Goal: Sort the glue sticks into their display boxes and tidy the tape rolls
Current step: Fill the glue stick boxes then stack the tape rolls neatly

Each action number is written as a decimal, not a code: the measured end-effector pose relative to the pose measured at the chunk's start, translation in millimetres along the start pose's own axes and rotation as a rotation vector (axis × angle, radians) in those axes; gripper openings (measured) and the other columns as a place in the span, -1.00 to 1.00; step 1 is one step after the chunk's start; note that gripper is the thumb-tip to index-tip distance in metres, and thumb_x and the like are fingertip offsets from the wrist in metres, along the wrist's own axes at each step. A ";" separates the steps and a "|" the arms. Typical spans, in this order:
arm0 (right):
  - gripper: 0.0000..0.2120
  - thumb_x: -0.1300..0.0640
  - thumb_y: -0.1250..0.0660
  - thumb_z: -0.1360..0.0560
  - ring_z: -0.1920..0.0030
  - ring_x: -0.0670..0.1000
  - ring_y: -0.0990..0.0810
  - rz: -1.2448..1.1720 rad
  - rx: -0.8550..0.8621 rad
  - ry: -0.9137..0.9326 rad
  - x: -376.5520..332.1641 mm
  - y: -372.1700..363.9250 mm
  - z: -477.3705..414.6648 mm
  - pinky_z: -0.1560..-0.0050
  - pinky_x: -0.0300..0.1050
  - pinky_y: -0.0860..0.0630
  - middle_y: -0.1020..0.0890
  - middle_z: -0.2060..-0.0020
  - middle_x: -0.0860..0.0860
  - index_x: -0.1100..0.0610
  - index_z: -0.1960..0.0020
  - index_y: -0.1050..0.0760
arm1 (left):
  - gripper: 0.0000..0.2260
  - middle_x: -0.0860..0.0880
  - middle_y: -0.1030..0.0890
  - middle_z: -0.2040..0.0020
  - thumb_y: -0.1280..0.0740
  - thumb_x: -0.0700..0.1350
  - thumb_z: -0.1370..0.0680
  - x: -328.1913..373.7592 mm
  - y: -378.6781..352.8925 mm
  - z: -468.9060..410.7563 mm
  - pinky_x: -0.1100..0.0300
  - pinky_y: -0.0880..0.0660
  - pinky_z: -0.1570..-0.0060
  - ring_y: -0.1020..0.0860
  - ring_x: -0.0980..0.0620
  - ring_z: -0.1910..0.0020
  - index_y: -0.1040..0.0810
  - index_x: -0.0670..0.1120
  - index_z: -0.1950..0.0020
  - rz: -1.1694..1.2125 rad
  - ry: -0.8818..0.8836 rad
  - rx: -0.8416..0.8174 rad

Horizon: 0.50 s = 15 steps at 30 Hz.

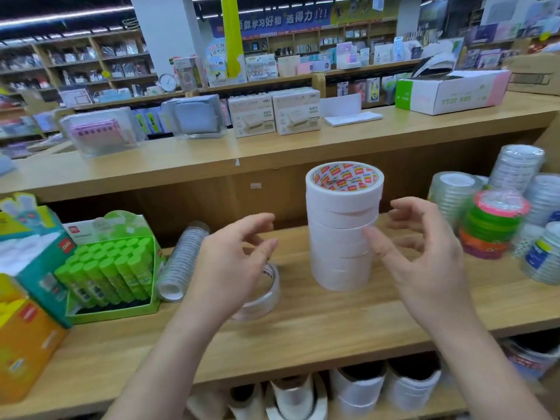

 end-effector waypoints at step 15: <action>-0.80 -0.01 -0.33 -0.40 -0.03 0.00 -0.55 0.386 -0.668 0.322 -22.0 -116.6 60.1 0.03 0.02 -0.53 -0.60 0.08 -0.14 -0.06 -0.03 -0.55 | -0.70 0.03 -0.64 -0.14 -0.46 -0.26 -0.41 -56.6 8.2 43.5 0.22 -0.46 -0.17 -0.59 0.11 -0.08 -0.67 -0.02 -0.10 -0.189 -0.112 -0.152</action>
Point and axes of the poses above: each hand's wrist, its own z-axis away from the middle knuckle, its own y-axis out of the back of the hand, x = y × z, the point moved 4 cm from there along -z, towards the middle knuckle
